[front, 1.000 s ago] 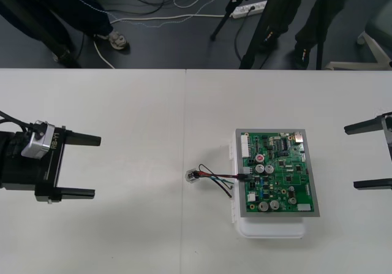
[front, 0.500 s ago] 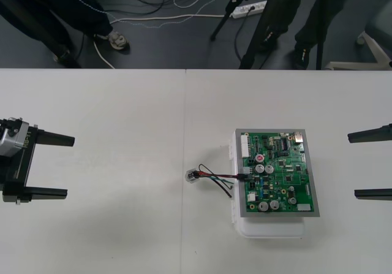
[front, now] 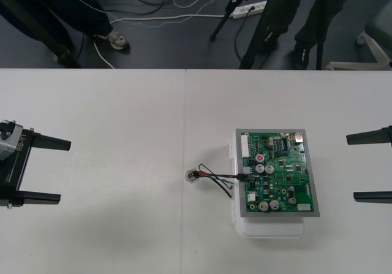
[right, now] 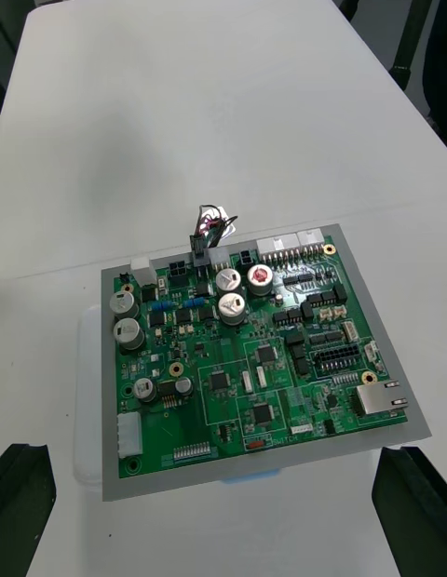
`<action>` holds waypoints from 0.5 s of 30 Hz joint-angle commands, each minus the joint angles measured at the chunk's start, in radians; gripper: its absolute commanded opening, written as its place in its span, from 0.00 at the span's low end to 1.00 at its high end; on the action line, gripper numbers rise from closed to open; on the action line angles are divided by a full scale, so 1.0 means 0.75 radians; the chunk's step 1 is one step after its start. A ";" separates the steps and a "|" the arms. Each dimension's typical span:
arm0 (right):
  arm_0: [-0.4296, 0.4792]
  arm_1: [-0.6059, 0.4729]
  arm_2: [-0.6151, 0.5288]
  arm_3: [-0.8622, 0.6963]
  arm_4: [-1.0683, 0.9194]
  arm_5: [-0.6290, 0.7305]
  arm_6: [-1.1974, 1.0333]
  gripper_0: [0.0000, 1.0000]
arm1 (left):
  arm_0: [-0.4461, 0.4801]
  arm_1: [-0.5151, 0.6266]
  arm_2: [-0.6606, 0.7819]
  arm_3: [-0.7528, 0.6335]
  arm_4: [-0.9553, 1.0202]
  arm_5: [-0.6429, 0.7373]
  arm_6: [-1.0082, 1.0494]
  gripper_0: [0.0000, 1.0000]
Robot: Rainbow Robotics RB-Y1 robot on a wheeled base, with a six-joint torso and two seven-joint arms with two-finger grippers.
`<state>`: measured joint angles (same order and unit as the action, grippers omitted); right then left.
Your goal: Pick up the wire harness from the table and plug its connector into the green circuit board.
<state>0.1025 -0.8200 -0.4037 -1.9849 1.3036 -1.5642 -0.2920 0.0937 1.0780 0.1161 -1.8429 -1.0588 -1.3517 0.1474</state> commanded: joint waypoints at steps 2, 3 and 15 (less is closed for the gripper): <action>0.025 0.022 -0.014 0.057 -0.004 -0.009 0.095 1.00 | 0.022 0.056 0.039 -0.011 0.043 -0.090 -0.021 1.00; 0.025 0.022 -0.010 0.063 -0.004 -0.009 0.101 1.00 | 0.022 0.054 0.039 -0.011 0.045 -0.094 -0.023 1.00; 0.023 0.022 -0.026 0.073 0.035 -0.009 0.156 1.00 | 0.018 0.054 0.068 -0.011 0.050 -0.100 -0.076 1.00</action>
<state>0.1046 -0.8137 -0.4037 -1.9304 1.3341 -1.5642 -0.2259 0.0937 1.0780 0.1188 -1.8429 -1.0384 -1.3808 0.1469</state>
